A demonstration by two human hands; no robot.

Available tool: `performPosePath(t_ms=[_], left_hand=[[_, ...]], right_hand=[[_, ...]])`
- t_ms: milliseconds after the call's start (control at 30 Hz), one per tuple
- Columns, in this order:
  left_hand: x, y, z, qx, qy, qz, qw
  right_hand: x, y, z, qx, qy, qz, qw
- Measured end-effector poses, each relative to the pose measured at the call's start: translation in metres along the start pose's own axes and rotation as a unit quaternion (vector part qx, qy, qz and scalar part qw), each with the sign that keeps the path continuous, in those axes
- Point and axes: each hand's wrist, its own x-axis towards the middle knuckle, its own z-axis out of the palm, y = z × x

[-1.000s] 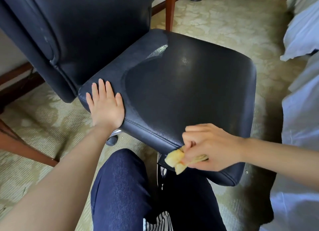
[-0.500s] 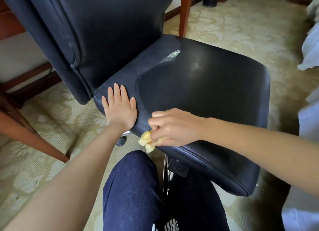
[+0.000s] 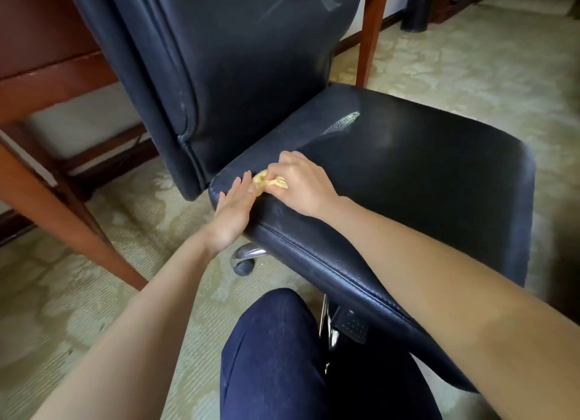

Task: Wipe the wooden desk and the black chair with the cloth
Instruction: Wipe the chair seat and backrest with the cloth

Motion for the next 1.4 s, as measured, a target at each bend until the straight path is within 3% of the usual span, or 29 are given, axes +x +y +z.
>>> performPosePath(t_ms=[133,233,333,467,600,933,1167,1400], left_hand=[[-0.023,0.001,0.002,0.033,0.002,0.069,0.997],[-0.045,-0.001,0.003,0.033,0.015,0.105,0.994],[-0.06,-0.009,-0.001,0.049,0.047,0.126,0.99],[-0.061,-0.022,-0.011,0.12,0.108,0.089,0.983],[-0.055,-0.024,-0.015,0.091,0.1,0.045,0.99],[-0.066,-0.03,-0.005,0.087,0.198,0.089,0.972],[-0.077,-0.032,-0.006,0.134,0.181,0.104,0.969],[-0.083,-0.034,-0.007,0.192,0.157,0.135,0.959]], right_hand=[[0.022,0.02,0.004,-0.053,0.059,0.161,0.984],[0.029,0.028,0.005,-0.086,0.068,0.208,0.972],[0.025,0.025,0.004,-0.078,0.035,0.154,0.984],[-0.002,0.009,-0.002,-0.043,0.001,0.027,0.999],[-0.032,-0.004,-0.014,-0.002,-0.04,-0.056,0.998],[-0.073,0.012,-0.041,0.049,-0.098,-0.157,0.981],[-0.021,0.028,-0.026,-0.006,-0.022,-0.032,0.999],[0.049,0.042,-0.003,-0.108,0.033,0.086,0.99]])
